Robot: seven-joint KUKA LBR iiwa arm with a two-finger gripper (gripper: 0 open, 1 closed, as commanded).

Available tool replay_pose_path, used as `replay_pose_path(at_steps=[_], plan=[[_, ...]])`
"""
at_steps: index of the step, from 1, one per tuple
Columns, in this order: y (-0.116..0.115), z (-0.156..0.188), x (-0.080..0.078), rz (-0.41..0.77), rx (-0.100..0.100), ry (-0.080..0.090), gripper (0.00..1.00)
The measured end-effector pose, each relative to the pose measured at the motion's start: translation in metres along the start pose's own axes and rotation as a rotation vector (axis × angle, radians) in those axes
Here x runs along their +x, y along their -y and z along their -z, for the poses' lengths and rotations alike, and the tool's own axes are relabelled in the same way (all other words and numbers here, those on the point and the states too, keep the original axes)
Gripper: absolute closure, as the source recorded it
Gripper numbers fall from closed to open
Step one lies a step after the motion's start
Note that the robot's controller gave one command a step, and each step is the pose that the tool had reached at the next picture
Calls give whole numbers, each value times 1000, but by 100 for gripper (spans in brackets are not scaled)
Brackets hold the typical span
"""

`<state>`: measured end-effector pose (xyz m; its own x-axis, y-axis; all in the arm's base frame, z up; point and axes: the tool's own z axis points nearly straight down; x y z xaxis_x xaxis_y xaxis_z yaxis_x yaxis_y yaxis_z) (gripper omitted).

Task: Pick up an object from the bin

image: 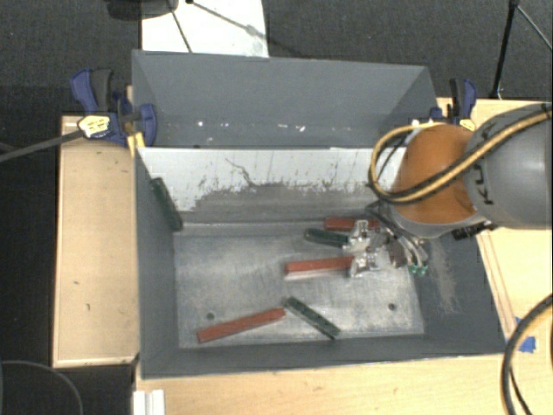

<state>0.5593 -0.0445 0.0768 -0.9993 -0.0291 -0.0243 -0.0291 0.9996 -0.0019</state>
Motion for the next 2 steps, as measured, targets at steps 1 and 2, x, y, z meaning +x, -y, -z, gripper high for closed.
replay_pose_path(at_steps=[1,2], plan=[[0,0,0,1,0,0,100],[0,5,4,4,-1,-13,100]])
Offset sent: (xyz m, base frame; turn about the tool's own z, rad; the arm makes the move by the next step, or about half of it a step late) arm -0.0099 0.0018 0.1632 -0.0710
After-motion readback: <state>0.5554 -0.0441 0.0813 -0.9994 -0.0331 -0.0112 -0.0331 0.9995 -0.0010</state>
